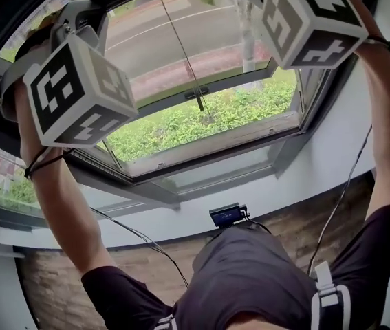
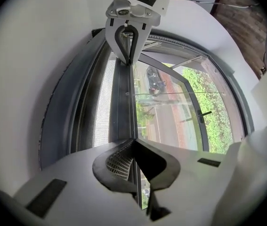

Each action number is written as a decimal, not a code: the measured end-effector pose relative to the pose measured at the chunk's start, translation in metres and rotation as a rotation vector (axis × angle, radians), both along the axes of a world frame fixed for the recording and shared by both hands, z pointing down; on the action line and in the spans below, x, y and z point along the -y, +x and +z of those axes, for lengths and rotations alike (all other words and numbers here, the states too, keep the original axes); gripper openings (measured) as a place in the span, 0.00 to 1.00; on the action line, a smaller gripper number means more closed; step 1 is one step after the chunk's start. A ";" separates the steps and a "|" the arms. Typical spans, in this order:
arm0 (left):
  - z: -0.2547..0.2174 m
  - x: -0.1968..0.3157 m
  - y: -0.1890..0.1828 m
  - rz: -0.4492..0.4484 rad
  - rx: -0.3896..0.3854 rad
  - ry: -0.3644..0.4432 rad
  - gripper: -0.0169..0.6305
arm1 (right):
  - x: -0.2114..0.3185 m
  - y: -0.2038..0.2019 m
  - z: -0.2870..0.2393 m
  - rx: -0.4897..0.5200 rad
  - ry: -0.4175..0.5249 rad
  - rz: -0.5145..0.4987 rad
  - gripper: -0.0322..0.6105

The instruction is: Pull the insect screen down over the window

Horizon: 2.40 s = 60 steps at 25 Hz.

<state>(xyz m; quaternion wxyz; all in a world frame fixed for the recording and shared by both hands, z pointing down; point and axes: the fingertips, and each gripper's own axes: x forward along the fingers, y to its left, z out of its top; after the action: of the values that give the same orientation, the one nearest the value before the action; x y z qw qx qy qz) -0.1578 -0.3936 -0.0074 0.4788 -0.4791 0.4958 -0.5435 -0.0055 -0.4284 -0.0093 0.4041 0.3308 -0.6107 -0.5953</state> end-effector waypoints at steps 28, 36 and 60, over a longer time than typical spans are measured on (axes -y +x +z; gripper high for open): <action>0.139 0.015 -0.005 0.061 -0.112 -0.254 0.05 | 0.025 -0.008 0.139 0.011 -0.287 0.010 0.08; 0.180 0.025 0.001 0.047 -0.130 -0.292 0.05 | 0.026 -0.003 0.179 -0.062 -0.325 0.002 0.08; 0.333 0.016 0.004 0.044 -0.222 -0.558 0.05 | 0.020 0.003 0.328 -0.082 -0.559 0.021 0.08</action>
<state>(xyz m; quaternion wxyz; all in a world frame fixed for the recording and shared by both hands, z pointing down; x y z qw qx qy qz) -0.1537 -0.4095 0.3255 0.2829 -0.6592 0.3661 -0.5927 -0.0025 -0.4479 0.3190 0.5101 0.1885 -0.7309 -0.4124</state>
